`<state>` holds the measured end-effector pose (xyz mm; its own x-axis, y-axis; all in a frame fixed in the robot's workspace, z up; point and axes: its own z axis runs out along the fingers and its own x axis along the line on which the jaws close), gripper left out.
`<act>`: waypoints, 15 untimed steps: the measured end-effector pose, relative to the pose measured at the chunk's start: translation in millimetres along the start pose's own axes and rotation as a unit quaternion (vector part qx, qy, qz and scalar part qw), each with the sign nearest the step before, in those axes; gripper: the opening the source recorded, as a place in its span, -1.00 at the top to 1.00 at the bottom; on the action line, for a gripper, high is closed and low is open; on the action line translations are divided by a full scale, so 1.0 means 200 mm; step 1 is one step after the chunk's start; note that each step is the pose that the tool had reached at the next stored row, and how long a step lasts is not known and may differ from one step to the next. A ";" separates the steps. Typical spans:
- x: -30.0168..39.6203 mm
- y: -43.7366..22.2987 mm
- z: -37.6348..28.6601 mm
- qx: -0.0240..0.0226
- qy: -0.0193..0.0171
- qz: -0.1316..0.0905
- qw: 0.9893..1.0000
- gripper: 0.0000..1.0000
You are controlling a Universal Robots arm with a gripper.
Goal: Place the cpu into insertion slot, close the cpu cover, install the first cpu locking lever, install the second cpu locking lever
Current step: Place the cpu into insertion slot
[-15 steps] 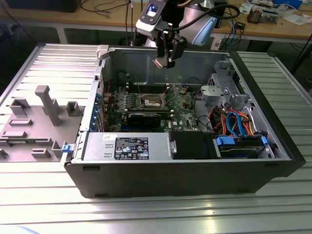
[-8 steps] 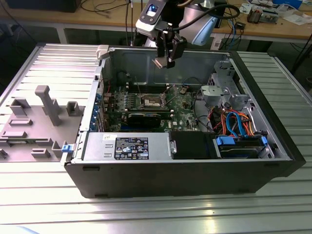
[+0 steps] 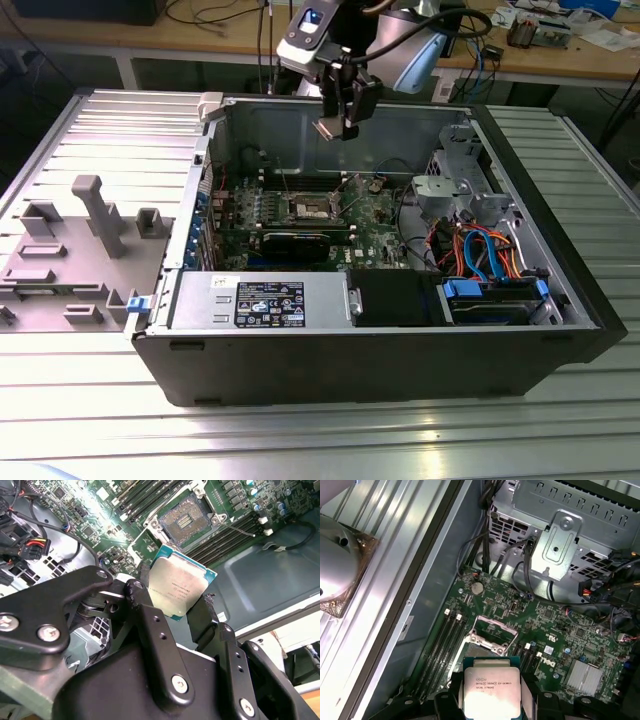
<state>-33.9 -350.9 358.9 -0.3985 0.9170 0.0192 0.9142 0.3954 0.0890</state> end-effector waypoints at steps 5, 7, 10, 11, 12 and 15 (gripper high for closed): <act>0.000 0.000 0.000 0.000 -0.001 0.008 1.000 -0.08; 0.000 0.000 0.000 0.000 -0.001 0.008 1.000 -0.08; 0.000 0.000 0.002 0.000 -0.001 0.008 1.000 -0.08; 0.000 0.000 0.003 0.000 -0.001 0.008 1.000 -0.08; 0.000 0.000 0.003 0.000 -0.001 0.008 1.000 -0.08; 0.000 -0.001 0.008 0.000 -0.001 0.008 1.000 -0.08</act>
<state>-33.9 -350.9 357.2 -0.3835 0.9233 0.0192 0.9205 0.3805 0.0890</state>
